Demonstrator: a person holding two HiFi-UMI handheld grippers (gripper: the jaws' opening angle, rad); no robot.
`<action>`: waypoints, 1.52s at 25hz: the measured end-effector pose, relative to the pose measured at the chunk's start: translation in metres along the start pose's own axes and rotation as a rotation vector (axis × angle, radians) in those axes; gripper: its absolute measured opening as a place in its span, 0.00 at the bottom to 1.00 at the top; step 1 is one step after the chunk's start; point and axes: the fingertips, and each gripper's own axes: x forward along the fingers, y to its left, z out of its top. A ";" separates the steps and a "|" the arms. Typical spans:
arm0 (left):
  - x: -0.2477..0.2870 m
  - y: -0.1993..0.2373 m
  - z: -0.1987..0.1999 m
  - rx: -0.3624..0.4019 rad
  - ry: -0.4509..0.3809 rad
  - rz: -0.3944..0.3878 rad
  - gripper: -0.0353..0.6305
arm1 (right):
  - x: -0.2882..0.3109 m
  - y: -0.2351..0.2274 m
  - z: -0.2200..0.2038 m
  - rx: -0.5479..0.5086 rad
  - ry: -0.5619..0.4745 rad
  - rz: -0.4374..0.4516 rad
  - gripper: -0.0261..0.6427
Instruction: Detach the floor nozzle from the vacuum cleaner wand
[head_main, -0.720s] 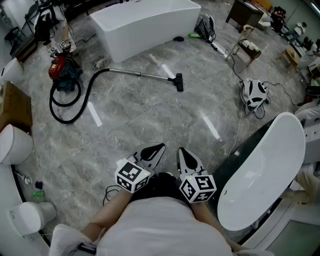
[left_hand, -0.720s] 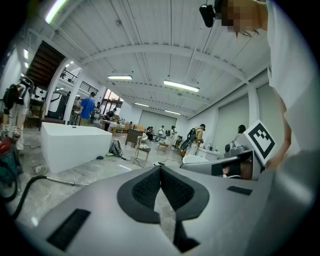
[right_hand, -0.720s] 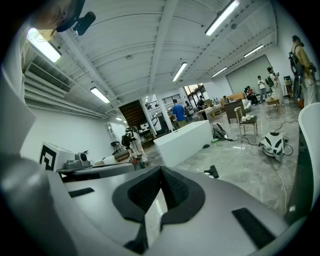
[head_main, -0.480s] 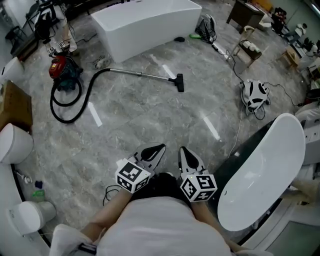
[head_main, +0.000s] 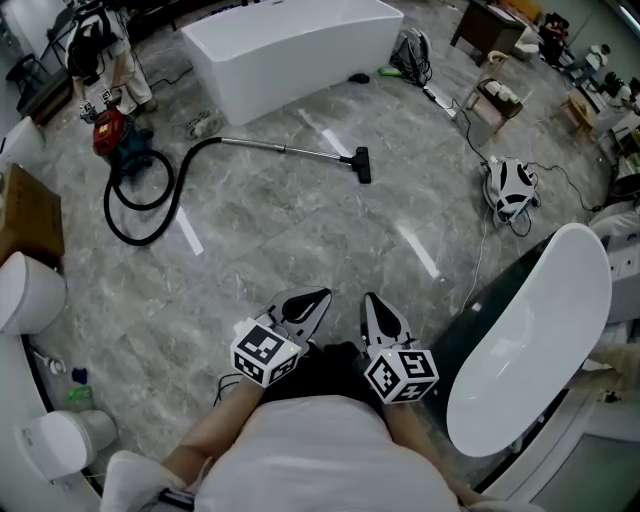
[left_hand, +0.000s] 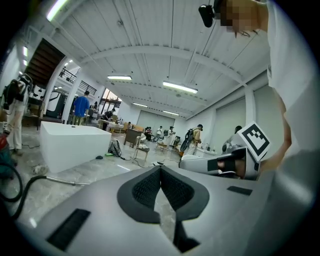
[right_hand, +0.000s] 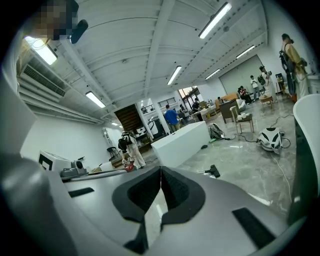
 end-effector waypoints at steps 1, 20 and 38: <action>-0.003 0.002 -0.001 -0.001 0.002 -0.001 0.07 | 0.001 0.003 -0.002 0.001 -0.002 -0.003 0.06; 0.023 0.068 0.006 -0.045 0.028 0.030 0.07 | 0.070 -0.010 0.023 0.000 0.008 0.016 0.06; 0.149 0.178 0.070 -0.072 0.013 0.131 0.07 | 0.217 -0.100 0.114 -0.030 0.058 0.063 0.06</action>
